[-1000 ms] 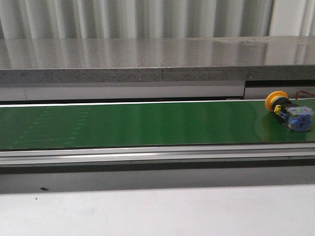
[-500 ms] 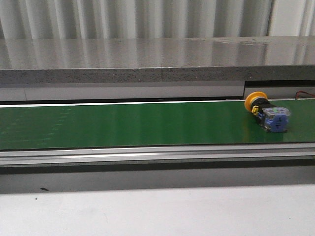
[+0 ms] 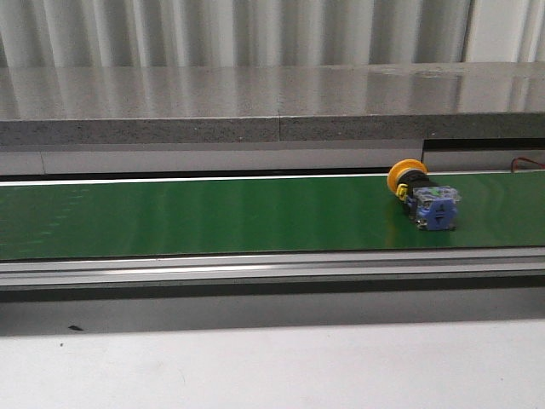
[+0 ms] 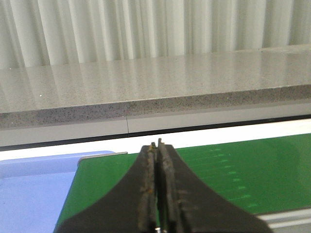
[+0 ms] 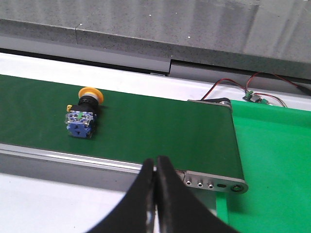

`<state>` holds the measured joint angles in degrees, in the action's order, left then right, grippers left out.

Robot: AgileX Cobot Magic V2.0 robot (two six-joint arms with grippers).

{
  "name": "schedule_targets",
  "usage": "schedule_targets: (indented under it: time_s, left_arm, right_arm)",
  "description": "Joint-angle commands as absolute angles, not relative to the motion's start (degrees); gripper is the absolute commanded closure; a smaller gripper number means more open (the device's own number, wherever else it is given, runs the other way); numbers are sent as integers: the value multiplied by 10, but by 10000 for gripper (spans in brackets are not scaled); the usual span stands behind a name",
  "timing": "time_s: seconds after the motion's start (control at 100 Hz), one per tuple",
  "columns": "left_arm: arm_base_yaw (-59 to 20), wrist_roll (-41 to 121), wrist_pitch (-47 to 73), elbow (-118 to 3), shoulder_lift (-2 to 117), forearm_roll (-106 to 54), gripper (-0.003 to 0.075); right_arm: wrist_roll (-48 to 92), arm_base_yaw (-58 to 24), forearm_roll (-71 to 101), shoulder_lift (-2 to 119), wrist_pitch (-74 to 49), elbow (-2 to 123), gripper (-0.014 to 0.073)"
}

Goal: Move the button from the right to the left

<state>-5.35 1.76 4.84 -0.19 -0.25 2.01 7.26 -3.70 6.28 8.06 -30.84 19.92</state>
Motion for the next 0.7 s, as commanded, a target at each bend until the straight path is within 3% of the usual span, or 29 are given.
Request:
schedule_targets:
  time_s: [0.0,0.52,0.59,0.64,0.69]
  left_arm:
    - [-56,13,33,-36,11,27,741]
    - [-56,14,236,-280,294,14,731]
    - [-56,16,262,-308,331,12,657]
    - [-56,16,279,-325,358,4,563]
    - [-56,16,289,-339,378,-5,419]
  right_arm:
    - [81,-37,57,86,-260,212,660]
    - [81,-37,57,86,-260,212,660]
    - [81,-37,57,86,-260,212,660]
    - [81,-37,57,86,-260,212,660]
    - [81,-37,57,86,-260,212,660]
